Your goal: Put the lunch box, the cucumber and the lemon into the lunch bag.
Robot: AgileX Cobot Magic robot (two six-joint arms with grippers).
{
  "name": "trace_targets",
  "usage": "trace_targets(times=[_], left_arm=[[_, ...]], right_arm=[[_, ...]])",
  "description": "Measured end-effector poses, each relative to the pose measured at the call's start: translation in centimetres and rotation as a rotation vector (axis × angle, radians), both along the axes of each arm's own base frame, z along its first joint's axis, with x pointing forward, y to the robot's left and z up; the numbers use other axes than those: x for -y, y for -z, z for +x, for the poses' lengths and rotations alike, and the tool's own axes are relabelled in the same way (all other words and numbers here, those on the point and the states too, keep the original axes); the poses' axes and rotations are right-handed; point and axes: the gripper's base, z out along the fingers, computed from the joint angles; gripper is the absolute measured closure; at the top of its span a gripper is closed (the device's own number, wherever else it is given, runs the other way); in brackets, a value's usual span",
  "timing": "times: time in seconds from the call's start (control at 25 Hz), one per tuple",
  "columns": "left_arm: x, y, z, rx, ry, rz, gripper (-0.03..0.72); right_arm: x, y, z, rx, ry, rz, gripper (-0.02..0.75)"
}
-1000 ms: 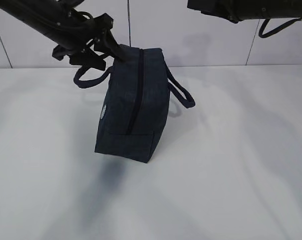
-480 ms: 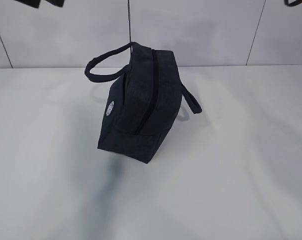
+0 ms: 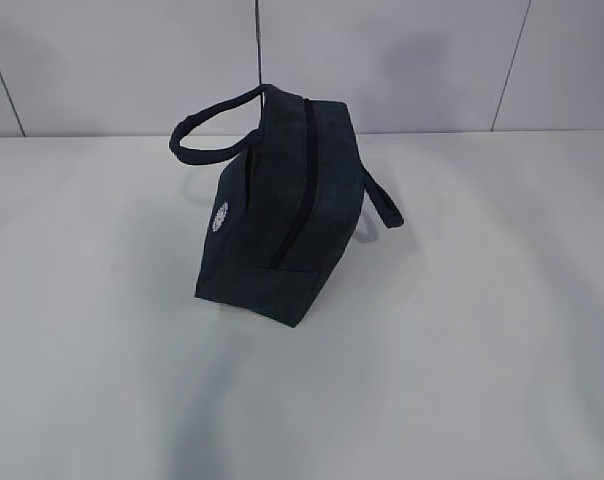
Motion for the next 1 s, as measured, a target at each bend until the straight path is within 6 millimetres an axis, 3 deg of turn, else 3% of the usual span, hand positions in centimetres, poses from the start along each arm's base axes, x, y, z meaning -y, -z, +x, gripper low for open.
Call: trace_targets(times=[0.16, 0.28, 0.4, 0.68, 1.0], left_arm=[[-1.5, -2.3, -5.9, 0.111, 0.012, -0.013, 0.323], [-2.5, -1.6, -9.5, 0.134, 0.009, -0.011, 0.324], [-3.4, 0.1, -12.7, 0.145, 0.001, 0.001, 0.324], [-5.0, 4.6, -18.9, 0.181, -0.004, -0.008, 0.324], [-5.8, 11.0, -21.5, 0.103, -0.023, 0.002, 0.328]], right_arm=[[1.1, -3.2, -7.1, 0.113, 0.069, -0.03, 0.356], [1.6, -3.4, -11.4, 0.139, 0.101, -0.055, 0.356], [2.0, -2.4, -15.1, 0.141, 0.113, -0.064, 0.356], [2.7, 4.0, -21.2, 0.052, 0.15, -0.086, 0.356], [3.4, 12.2, -25.2, -0.038, 0.192, -0.114, 0.356]])
